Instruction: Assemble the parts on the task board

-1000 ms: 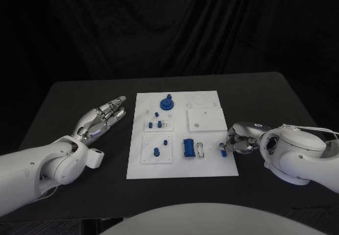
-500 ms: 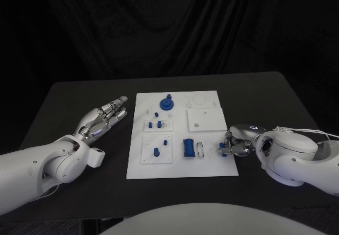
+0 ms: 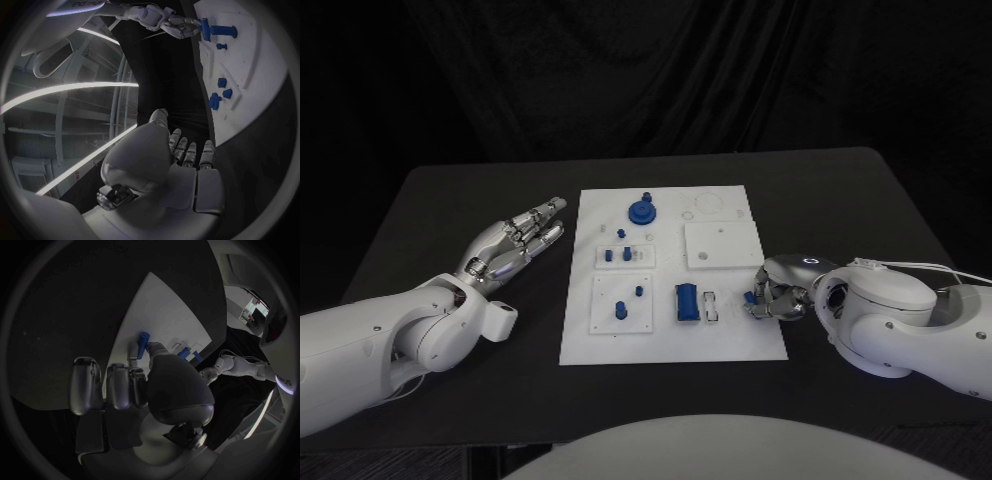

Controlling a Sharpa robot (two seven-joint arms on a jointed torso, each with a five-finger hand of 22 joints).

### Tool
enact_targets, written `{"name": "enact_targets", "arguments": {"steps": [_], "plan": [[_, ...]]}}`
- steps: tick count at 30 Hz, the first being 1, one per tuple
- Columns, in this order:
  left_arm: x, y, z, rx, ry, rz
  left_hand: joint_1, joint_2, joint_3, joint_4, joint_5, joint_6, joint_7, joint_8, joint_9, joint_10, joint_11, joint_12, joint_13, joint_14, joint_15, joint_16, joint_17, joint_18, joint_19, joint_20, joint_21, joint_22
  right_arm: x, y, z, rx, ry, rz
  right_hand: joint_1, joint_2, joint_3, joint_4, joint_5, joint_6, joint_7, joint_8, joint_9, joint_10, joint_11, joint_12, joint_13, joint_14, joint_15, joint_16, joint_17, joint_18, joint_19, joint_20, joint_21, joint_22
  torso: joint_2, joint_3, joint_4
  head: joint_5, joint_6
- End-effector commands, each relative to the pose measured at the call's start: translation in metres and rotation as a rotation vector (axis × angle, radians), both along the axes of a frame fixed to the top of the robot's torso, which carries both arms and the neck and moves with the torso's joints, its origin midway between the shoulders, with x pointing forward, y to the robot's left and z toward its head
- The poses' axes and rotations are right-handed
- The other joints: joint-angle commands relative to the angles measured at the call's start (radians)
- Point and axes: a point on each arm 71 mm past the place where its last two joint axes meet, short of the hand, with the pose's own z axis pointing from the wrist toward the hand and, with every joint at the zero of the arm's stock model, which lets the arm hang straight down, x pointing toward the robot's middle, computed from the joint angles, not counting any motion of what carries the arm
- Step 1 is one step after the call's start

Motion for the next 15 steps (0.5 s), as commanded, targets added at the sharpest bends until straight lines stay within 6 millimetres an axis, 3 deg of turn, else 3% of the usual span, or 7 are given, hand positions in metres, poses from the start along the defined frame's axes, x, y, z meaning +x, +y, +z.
{"name": "enact_targets", "arguments": {"steps": [1, 3, 4, 5, 9, 15], "plan": [[-0.001, -0.0026, 0.0072, -0.067, -0.084, -0.03, 0.009, 0.002, 0.005, 0.0, 0.003, 0.0, 0.009, 0.005, 0.001, 0.0, 0.007, 0.004, 0.002, -0.001, 0.009, -0.004, -0.001, -0.001, 0.0, 0.006, 0.001, 0.001, -0.0049, -0.0047, -0.0117, -0.04, 0.052, -0.01, 0.036, 0.01, 0.031, -0.02, 0.006, 0.004, -0.009, -0.026, -0.133, 0.106, 0.005, 0.003, 0.263, 0.047, 0.005, -0.006, 0.001, 0.002, 0.036, 0.004, -0.003, 0.197, 0.0, -0.0003, 0.0005, 0.0, 0.0], [-0.0007, -0.0031, 0.0066, -0.068, -0.082, -0.032, 0.009, 0.003, 0.006, 0.0, 0.003, 0.002, 0.011, 0.005, 0.001, 0.0, 0.008, 0.004, 0.002, -0.001, 0.01, -0.004, -0.001, -0.001, 0.0, 0.008, 0.001, 0.001, -0.0054, -0.0034, -0.012, -0.022, 0.054, -0.011, 0.047, 0.001, 0.098, -0.035, -0.097, 0.003, -0.007, -0.035, -0.142, 0.106, 0.006, 0.003, 0.263, 0.049, 0.006, -0.004, 0.006, 0.002, 0.036, 0.003, -0.001, 0.198, 0.0, -0.0005, 0.0004, 0.0, 0.0], [-0.0006, -0.0032, 0.0065, -0.068, -0.081, -0.033, 0.009, 0.003, 0.007, -0.001, 0.003, 0.002, 0.011, 0.005, 0.001, 0.0, 0.009, 0.005, 0.002, -0.001, 0.011, -0.004, -0.001, -0.001, 0.0, 0.009, 0.001, 0.001, -0.0055, -0.0031, -0.012, -0.017, 0.054, -0.011, 0.047, -0.006, 0.126, -0.039, -0.119, 0.004, -0.005, -0.037, -0.144, 0.106, 0.007, 0.003, 0.263, 0.049, 0.006, -0.003, 0.008, 0.002, 0.037, 0.005, -0.001, 0.198, 0.0, -0.0005, 0.0006, 0.0, 0.0], [-0.0005, -0.0034, 0.0062, -0.068, -0.08, -0.034, 0.01, 0.004, 0.007, -0.001, 0.003, 0.002, 0.012, 0.005, 0.001, 0.001, 0.01, 0.005, 0.002, -0.001, 0.011, -0.004, -0.001, -0.001, 0.0, 0.009, 0.001, 0.001, -0.0057, -0.0026, -0.012, -0.007, 0.055, -0.011, 0.029, -0.03, 0.188, -0.043, -0.127, 0.009, -0.003, -0.039, -0.149, 0.106, 0.009, 0.003, 0.263, 0.049, 0.01, -0.003, 0.009, 0.002, 0.037, 0.007, -0.001, 0.198, 0.0, -0.0004, 0.0, 0.001, 0.0], [-0.0004, -0.0041, 0.0053, -0.07, -0.076, -0.039, 0.012, 0.005, 0.009, -0.002, 0.003, 0.004, 0.015, 0.005, 0.001, 0.002, 0.013, 0.007, 0.002, -0.001, 0.013, -0.004, -0.001, 0.0, 0.001, 0.012, 0.001, 0.002, -0.0071, -0.0016, -0.0133, 0.077, 0.093, -0.045, 0.001, -0.064, 0.293, -0.07, -0.129, 0.009, 0.001, -0.039, -0.153, 0.106, 0.013, 0.003, 0.263, 0.05, 0.013, -0.001, 0.014, 0.001, 0.038, 0.011, 0.0, 0.199, 0.0, -0.0005, 0.0002, 0.004, 0.0], [-0.0003, -0.0043, 0.0046, -0.07, -0.074, -0.041, 0.013, 0.006, 0.01, -0.003, 0.003, 0.004, 0.017, 0.005, 0.001, 0.004, 0.017, 0.009, 0.002, -0.001, 0.014, -0.004, -0.001, 0.001, 0.001, 0.014, 0.001, 0.002, -0.0104, -0.0025, -0.0152, 0.247, 0.181, -0.136, -0.032, -0.079, 0.36, -0.093, -0.098, 0.007, 0.004, -0.035, -0.152, 0.106, 0.016, 0.003, 0.263, 0.052, 0.015, 0.003, 0.021, 0.001, 0.04, 0.013, 0.005, 0.2, 0.0, 0.0007, -0.001, 0.01, 0.0]]}}
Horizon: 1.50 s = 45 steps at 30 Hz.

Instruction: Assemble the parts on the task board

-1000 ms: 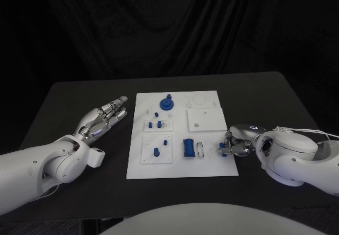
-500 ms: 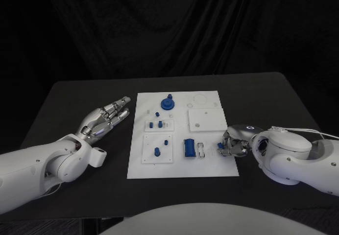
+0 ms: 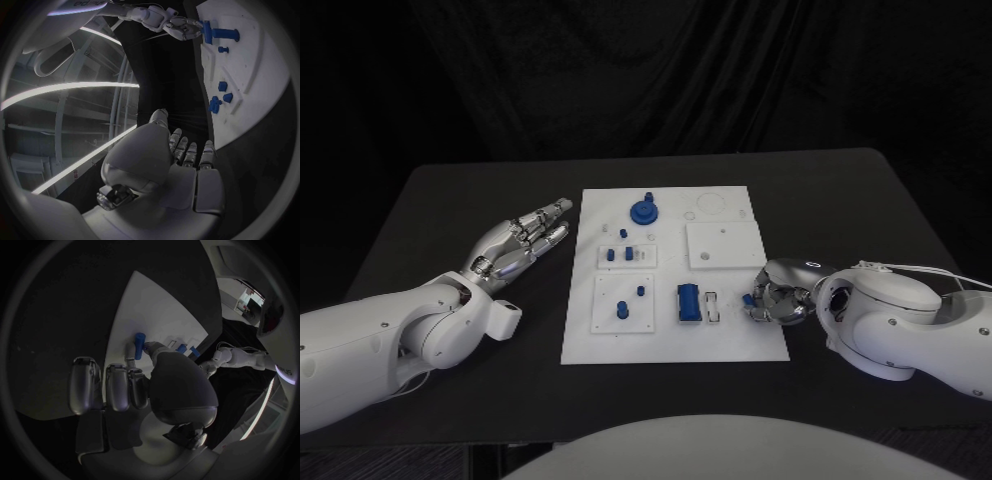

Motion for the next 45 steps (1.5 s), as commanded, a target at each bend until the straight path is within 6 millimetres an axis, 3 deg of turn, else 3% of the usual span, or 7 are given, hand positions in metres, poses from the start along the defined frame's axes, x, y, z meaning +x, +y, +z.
{"name": "enact_targets", "arguments": {"steps": [1, 8, 20, 33, 45], "plan": [[-0.002, -0.002, 0.006, -0.063, -0.08, -0.022, 0.008, 0.001, 0.008, -0.001, 0.003, 0.0, 0.007, 0.005, 0.001, 0.001, 0.007, 0.005, 0.002, 0.0, 0.008, -0.004, -0.001, 0.001, 0.001, 0.007, 0.001, 0.001, -0.009, -0.001, -0.011, 0.171, 0.139, -0.098, -0.018, -0.002, 0.119, -0.107, 0.012, 0.0, 0.005, 0.009, -0.276, 0.103, 0.007, 0.003, 0.263, 0.052, 0.008, 0.004, 0.001, 0.001, 0.041, 0.005, 0.005, 0.201, 0.0, 0.0009, -0.001, 0.003, 0.0], [-0.001, -0.003, 0.006, -0.063, -0.075, -0.026, 0.009, 0.001, 0.008, -0.001, 0.003, -0.001, 0.007, 0.005, 0.001, 0.002, 0.008, 0.006, 0.002, 0.0, 0.008, -0.004, -0.001, 0.001, 0.001, 0.008, 0.001, 0.001, -0.008, 0.003, -0.003, 0.346, 0.205, -0.192, -0.045, -0.004, 0.149, -0.12, 0.026, -0.007, 0.008, 0.011, -0.274, 0.103, 0.009, 0.003, 0.263, 0.052, 0.01, 0.005, 0.003, 0.001, 0.041, 0.007, 0.005, 0.2, 0.0, 0.0011, -0.0007, 0.005, 0.0], [0.0, -0.003, 0.004, -0.062, -0.069, -0.029, 0.01, 0.002, 0.009, -0.002, 0.003, -0.002, 0.008, 0.005, 0.001, 0.003, 0.011, 0.007, 0.002, 0.0, 0.01, -0.004, -0.001, 0.001, 0.001, 0.009, 0.002, 0.001, -0.001, 0.013, 0.007, 0.452, 0.241, -0.244, -0.07, 0.001, 0.164, -0.122, 0.035, -0.01, 0.008, 0.013, -0.274, 0.103, 0.01, 0.003, 0.263, 0.052, 0.011, 0.004, 0.0, 0.001, 0.041, 0.008, 0.006, 0.2, 0.0, -0.0001, -0.0004, 0.004, 0.0], [0.001, -0.005, 0.001, -0.062, -0.061, -0.036, 0.011, 0.003, 0.01, -0.003, 0.003, -0.003, 0.01, 0.004, 0.001, 0.003, 0.014, 0.008, 0.002, 0.0, 0.013, -0.004, -0.001, 0.001, 0.001, 0.012, 0.002, 0.001, 0.006, 0.019, 0.003, 0.446, 0.252, -0.277, -0.113, 0.008, 0.16, -0.118, 0.046, -0.013, 0.008, 0.021, -0.27, 0.103, 0.01, 0.003, 0.263, 0.05, 0.011, 0.002, -0.007, 0.001, 0.04, 0.009, 0.004, 0.2, 0.0, -0.0016, 0.0016, 0.005, 0.0], [0.001, -0.005, 0.0, -0.061, -0.05, -0.042, 0.013, 0.005, 0.014, -0.005, 0.004, 0.003, 0.018, 0.005, 0.002, 0.003, 0.017, 0.007, 0.002, 0.0, 0.021, -0.004, -0.001, 0.0, 0.002, 0.018, 0.002, 0.002, 0.01, 0.022, -0.002, 0.376, 0.275, -0.245, -0.161, 0.015, 0.119, -0.106, 0.021, -0.02, 0.008, 0.023, -0.271, 0.103, 0.01, 0.003, 0.263, 0.048, 0.012, -0.002, -0.018, 0.003, 0.037, 0.009, -0.003, 0.197, 0.0, -0.0003, 0.0001, 0.012, 0.0]]}}
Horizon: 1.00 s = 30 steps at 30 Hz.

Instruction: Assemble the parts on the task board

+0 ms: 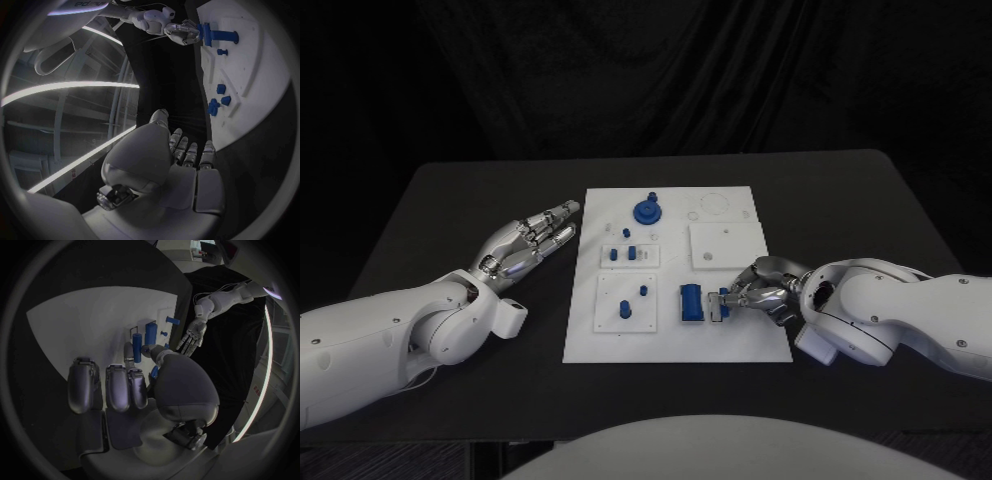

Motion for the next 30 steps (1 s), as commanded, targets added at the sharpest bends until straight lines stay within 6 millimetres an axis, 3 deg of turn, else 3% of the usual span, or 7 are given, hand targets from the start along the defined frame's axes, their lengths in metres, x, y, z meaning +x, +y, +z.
{"name": "enact_targets", "arguments": {"steps": [1, 10, 25, 30], "plan": [[-0.0014, -0.0024, 0.005, -0.056, -0.061, -0.022, 0.01, 0.001, 0.007, -0.001, 0.004, 0.004, 0.01, 0.006, 0.002, 0.001, 0.009, 0.003, 0.001, 0.001, 0.006, -0.004, -0.001, 0.0, -0.001, 0.009, 0.002, 0.001, -0.0001, -0.0007, -0.0021, -0.05, 0.018, 0.022, -0.011, 0.001, -0.016, 0.003, -0.015, -0.003, -0.004, 0.004, -0.002, 0.106, 0.006, 0.003, 0.263, 0.044, 0.008, -0.003, -0.003, 0.003, 0.036, 0.009, -0.007, 0.197, 0.0, 0.0009, -0.0011, 0.002, 0.0], [-0.0013, -0.003, 0.0034, -0.056, -0.053, -0.026, 0.01, 0.001, 0.008, -0.002, 0.004, 0.011, 0.014, 0.008, 0.003, 0.001, 0.011, 0.003, 0.001, 0.001, 0.009, -0.004, -0.001, 0.0, -0.001, 0.012, 0.003, 0.002, 0.0016, 0.001, -0.0037, -0.072, 0.015, 0.054, -0.013, 0.006, -0.024, 0.001, -0.029, -0.001, -0.006, 0.006, -0.003, 0.106, 0.005, 0.003, 0.263, 0.044, 0.007, -0.004, -0.007, 0.004, 0.035, 0.009, -0.009, 0.196, -0.001, 0.0012, -0.001, 0.012, 0.0], [-0.0013, -0.0034, 0.0009, -0.055, -0.045, -0.03, 0.011, 0.002, 0.009, -0.004, 0.004, 0.012, 0.016, 0.008, 0.003, 0.0, 0.012, 0.002, 0.001, 0.001, 0.013, -0.004, -0.001, -0.001, -0.001, 0.015, 0.003, 0.002, 0.0037, 0.004, -0.005, -0.07, 0.016, 0.08, -0.016, 0.009, -0.035, -0.002, -0.045, 0.001, -0.007, 0.009, -0.003, 0.106, 0.003, 0.003, 0.263, 0.044, 0.006, -0.004, -0.007, 0.004, 0.035, 0.008, -0.009, 0.196, -0.001, 0.0015, -0.0014, 0.014, 0.0], [-0.0014, -0.0033, -0.0001, -0.055, -0.042, -0.031, 0.011, 0.002, 0.009, -0.004, 0.004, 0.012, 0.016, 0.007, 0.003, 0.0, 0.012, 0.002, 0.001, 0.001, 0.015, -0.004, -0.001, -0.001, -0.001, 0.017, 0.003, 0.002, 0.0046, 0.0049, -0.0054, -0.068, 0.014, 0.083, -0.033, 0.014, -0.053, 0.009, -0.082, -0.001, -0.006, 0.009, -0.005, 0.106, 0.004, 0.003, 0.263, 0.044, 0.006, -0.005, -0.007, 0.004, 0.035, 0.008, -0.01, 0.196, -0.001, 0.001, -0.0009, 0.013, 0.0]]}}
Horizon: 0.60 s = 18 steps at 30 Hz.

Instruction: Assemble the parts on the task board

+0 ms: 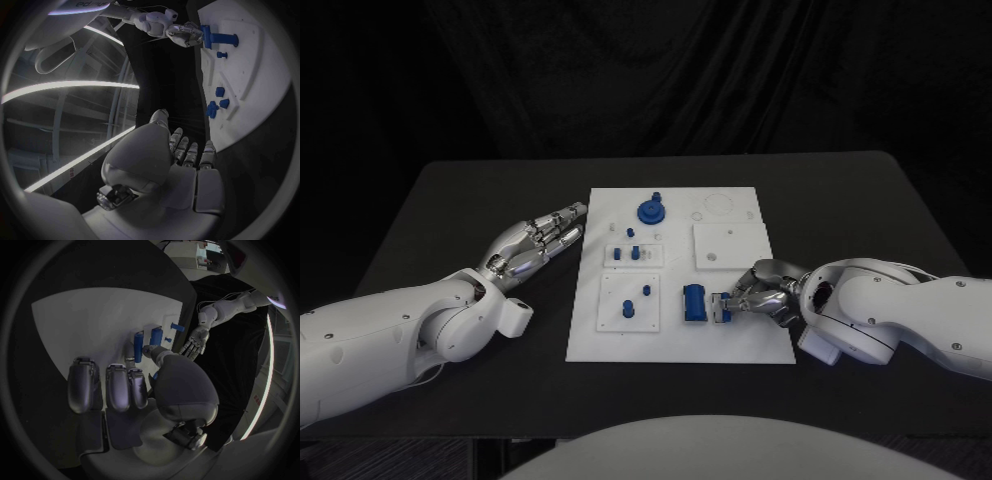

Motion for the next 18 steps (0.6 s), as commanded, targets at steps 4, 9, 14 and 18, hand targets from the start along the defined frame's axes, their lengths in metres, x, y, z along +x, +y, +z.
{"name": "enact_targets", "arguments": {"steps": [4, 9, 14, 18], "plan": [[-0.0013, -0.0016, 0.0038, -0.048, -0.053, -0.015, 0.011, 0.002, 0.006, -0.002, 0.004, 0.0, 0.004, 0.004, 0.001, 0.0, 0.005, 0.002, 0.001, -0.001, 0.006, -0.004, -0.002, -0.001, -0.001, 0.009, 0.003, 0.001, 0.0003, 0.0012, -0.0016, -0.01, 0.009, 0.019, -0.046, -0.002, -0.036, 0.025, -0.079, -0.003, -0.004, 0.001, -0.007, 0.106, 0.006, 0.003, 0.263, 0.044, 0.008, -0.006, -0.003, 0.004, 0.035, 0.009, -0.008, 0.196, 0.0, -0.0007, 0.0003, -0.001, 0.0], [-0.0013, -0.0011, 0.0031, -0.047, -0.054, -0.012, 0.012, 0.001, 0.006, -0.003, 0.004, -0.005, 0.003, 0.003, 0.0, -0.001, 0.006, 0.001, 0.001, -0.001, 0.007, -0.004, -0.002, -0.001, 0.0, 0.011, 0.003, 0.002, 0.0009, 0.0031, -0.0017, -0.006, 0.007, 0.027, -0.073, -0.001, -0.072, 0.05, -0.185, -0.003, -0.002, 0.0, -0.014, 0.106, 0.008, 0.003, 0.263, 0.045, 0.01, -0.004, 0.002, 0.004, 0.034, 0.011, -0.009, 0.195, 0.0, -0.0003, 0.0002, -0.001, 0.0], [-0.0012, -0.0009, 0.0021, -0.045, -0.051, -0.012, 0.012, 0.001, 0.006, -0.004, 0.004, -0.009, 0.001, 0.002, 0.0, -0.002, 0.007, -0.001, 0.0, -0.001, 0.007, -0.004, -0.002, -0.001, 0.0, 0.011, 0.003, 0.002, 0.0013, 0.0042, -0.0016, -0.002, 0.003, 0.029, -0.09, -0.002, -0.098, 0.067, -0.224, 0.002, -0.003, 0.005, -0.014, 0.106, 0.008, 0.003, 0.263, 0.045, 0.009, -0.003, 0.004, 0.004, 0.035, 0.011, -0.008, 0.196, 0.0, -0.0004, 0.0002, -0.001, 0.0], [-0.0015, -0.0005, 0.0012, -0.044, -0.048, -0.011, 0.012, 0.001, 0.007, -0.004, 0.004, -0.012, 0.0, 0.001, -0.001, -0.003, 0.006, -0.002, 0.0, -0.001, 0.007, -0.004, -0.002, -0.001, 0.0, 0.012, 0.003, 0.002, 0.0011, 0.0042, -0.0018, -0.004, 0.007, 0.031, -0.088, -0.004, -0.106, 0.066, -0.231, 0.003, -0.004, 0.01, -0.012, 0.106, 0.006, 0.003, 0.263, 0.045, 0.009, -0.003, 0.003, 0.004, 0.035, 0.011, -0.008, 0.196, 0.0, -0.0003, 0.0007, 0.0, 0.0]]}}
